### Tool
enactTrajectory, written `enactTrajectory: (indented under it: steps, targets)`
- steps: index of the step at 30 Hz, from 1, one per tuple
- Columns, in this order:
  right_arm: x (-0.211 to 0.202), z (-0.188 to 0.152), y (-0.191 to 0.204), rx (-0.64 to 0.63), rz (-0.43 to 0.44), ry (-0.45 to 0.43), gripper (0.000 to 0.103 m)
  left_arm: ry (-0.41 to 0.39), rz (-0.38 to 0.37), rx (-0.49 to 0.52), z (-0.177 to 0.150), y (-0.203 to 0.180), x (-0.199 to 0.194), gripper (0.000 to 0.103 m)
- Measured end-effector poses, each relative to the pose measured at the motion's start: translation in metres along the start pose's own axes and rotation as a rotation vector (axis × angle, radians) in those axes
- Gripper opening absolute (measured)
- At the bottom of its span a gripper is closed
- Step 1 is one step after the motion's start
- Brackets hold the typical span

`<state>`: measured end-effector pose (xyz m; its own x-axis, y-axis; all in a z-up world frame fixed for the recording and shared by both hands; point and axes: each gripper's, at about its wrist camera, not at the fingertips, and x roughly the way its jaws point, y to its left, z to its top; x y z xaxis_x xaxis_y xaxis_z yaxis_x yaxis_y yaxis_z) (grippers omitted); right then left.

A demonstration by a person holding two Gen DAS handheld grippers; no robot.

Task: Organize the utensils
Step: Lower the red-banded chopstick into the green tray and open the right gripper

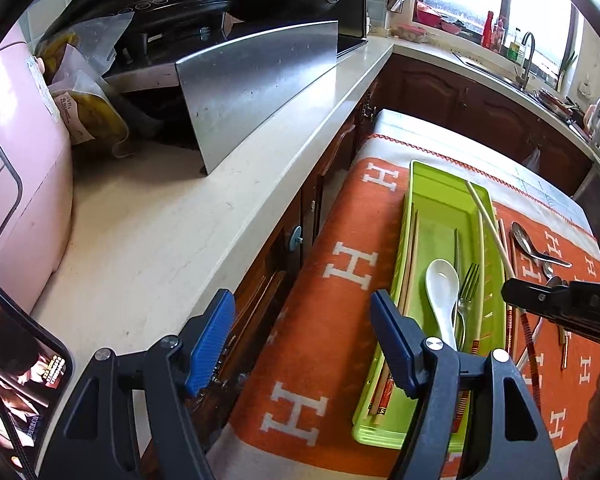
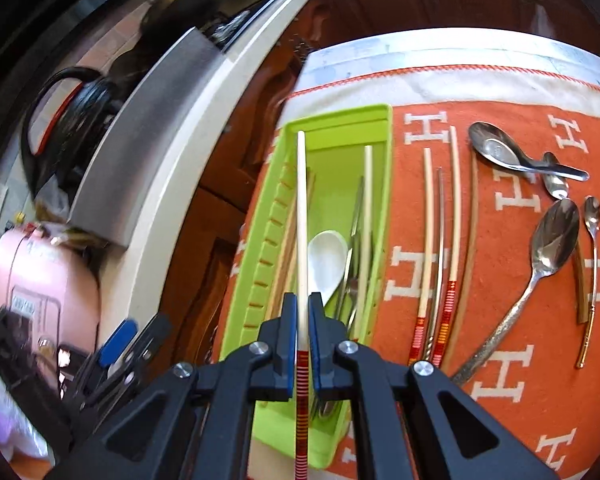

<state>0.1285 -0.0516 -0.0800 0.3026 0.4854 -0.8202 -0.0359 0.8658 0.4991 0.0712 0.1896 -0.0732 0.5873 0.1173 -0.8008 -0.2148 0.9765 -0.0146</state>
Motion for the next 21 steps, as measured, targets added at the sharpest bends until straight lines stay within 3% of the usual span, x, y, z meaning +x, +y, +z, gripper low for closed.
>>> enactTrajectory:
  steps: [5, 21]
  targets:
    - [0.003, 0.0, -0.001, 0.021, -0.041, 0.002, 0.007, 0.006, 0.004, 0.003, 0.0, -0.002, 0.0, 0.068]
    - [-0.002, 0.005, -0.022, 0.059, -0.052, -0.006, 0.007, 0.025, 0.008, 0.035, -0.005, -0.02, 0.0, 0.068]
